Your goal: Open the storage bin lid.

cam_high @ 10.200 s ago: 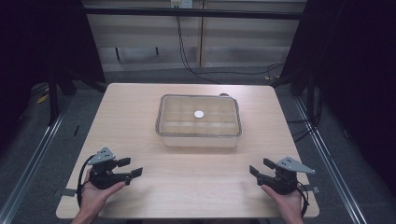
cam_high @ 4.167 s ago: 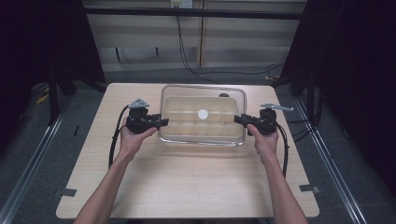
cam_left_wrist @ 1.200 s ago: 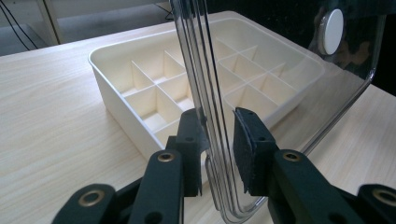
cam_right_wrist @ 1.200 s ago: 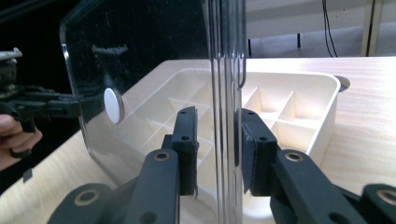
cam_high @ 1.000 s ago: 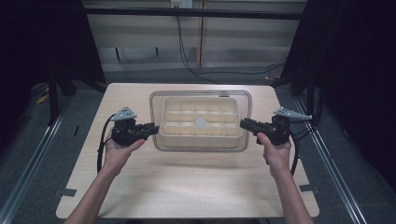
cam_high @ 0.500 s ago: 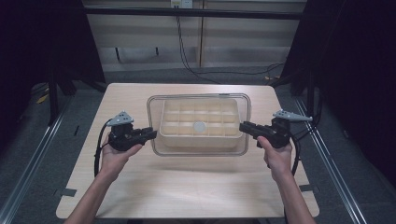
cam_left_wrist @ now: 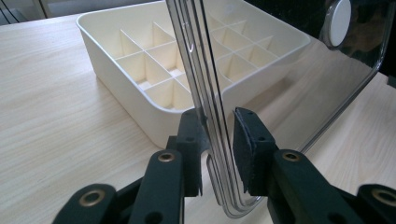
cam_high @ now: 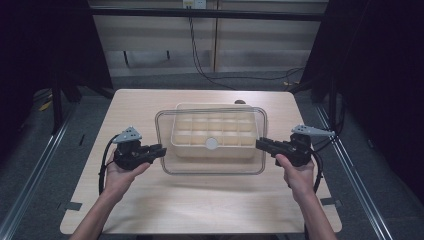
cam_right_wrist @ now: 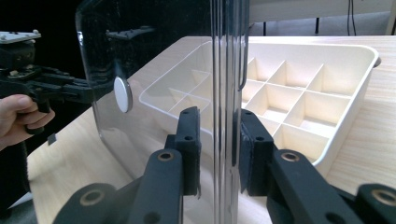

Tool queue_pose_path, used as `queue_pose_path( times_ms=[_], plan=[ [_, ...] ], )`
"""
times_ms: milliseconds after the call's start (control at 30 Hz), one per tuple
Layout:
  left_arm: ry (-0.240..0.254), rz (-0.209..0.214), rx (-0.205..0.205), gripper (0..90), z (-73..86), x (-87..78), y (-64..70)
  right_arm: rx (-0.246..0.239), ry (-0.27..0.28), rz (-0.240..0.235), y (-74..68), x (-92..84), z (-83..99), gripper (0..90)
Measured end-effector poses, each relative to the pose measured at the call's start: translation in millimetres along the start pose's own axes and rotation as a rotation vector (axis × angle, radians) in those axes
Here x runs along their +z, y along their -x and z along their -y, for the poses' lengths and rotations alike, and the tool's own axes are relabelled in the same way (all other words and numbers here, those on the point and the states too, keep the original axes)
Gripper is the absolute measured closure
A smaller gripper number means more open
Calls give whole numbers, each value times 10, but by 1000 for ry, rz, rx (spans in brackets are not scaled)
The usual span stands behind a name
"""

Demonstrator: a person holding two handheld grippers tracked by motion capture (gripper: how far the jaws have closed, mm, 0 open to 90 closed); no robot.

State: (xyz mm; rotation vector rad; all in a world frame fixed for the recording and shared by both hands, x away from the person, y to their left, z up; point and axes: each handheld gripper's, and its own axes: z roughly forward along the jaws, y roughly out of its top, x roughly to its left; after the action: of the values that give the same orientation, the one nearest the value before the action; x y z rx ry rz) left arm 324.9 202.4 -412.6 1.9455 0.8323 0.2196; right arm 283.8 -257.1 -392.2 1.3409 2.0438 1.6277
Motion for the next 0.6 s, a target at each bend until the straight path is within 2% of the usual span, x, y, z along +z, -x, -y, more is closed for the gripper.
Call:
queue_pose_path(
  times_ms=[133, 600],
  plan=[
    [-15, -6, 20, 731, 25, -29, 43, 3, -4, -3, -22, -24, 25, 732],
    [-18, 20, 10, 738, 124, -125, 151, 32, -14, -17, -78, -110, 204, 729]
  ],
)
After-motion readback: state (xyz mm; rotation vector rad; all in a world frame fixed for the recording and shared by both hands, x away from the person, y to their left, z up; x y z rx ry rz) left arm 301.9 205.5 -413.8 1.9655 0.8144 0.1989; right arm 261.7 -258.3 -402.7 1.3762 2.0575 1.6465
